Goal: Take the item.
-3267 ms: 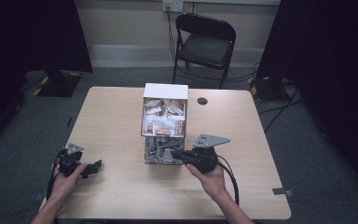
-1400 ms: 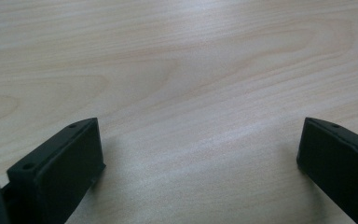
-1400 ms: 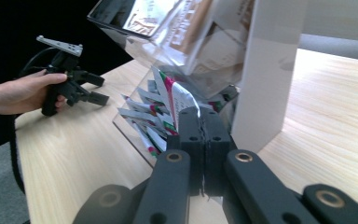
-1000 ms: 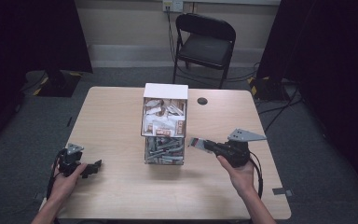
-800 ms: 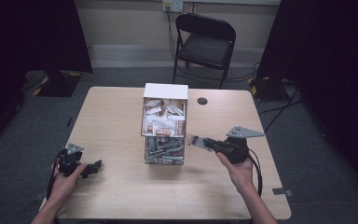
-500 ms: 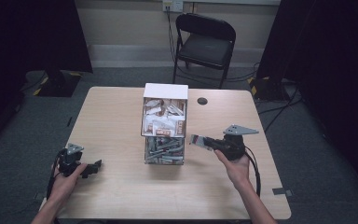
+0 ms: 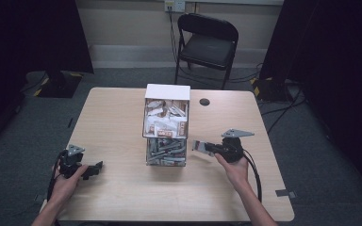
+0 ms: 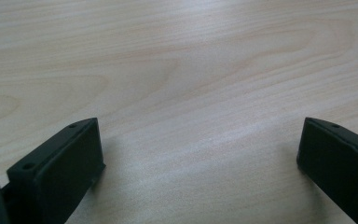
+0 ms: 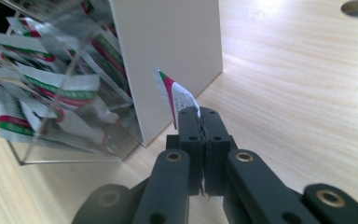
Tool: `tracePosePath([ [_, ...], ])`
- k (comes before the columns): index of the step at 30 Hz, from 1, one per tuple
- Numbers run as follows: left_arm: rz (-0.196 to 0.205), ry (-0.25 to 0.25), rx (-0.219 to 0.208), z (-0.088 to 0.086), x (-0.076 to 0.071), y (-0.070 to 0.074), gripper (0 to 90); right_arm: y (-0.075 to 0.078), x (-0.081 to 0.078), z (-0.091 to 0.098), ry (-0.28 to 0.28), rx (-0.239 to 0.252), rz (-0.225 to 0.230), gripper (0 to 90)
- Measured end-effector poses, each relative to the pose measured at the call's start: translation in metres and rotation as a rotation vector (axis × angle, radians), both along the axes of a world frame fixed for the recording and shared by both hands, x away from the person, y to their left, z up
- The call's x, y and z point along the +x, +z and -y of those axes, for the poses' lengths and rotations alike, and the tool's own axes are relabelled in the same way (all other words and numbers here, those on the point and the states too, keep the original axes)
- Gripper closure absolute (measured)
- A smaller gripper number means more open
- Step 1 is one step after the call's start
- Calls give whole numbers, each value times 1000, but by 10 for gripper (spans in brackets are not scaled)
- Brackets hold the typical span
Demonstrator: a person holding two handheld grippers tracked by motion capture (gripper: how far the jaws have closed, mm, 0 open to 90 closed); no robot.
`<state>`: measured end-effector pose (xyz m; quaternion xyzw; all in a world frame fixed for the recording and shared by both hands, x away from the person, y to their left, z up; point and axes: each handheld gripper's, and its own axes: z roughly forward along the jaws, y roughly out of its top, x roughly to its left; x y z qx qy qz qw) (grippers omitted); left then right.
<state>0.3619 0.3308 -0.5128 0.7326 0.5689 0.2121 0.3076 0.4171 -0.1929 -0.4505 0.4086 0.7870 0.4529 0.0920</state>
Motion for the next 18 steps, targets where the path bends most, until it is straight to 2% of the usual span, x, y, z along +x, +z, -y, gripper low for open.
tracePosePath([
  [8, 0, 0, 0, 0, 0, 0, 0, -14, 8, -6, 7, -28, -34, 887],
  [18, 0, 0, 1, 0, 0, 0, 0, -23, 26, -5, -34, -5, -61, 863],
])
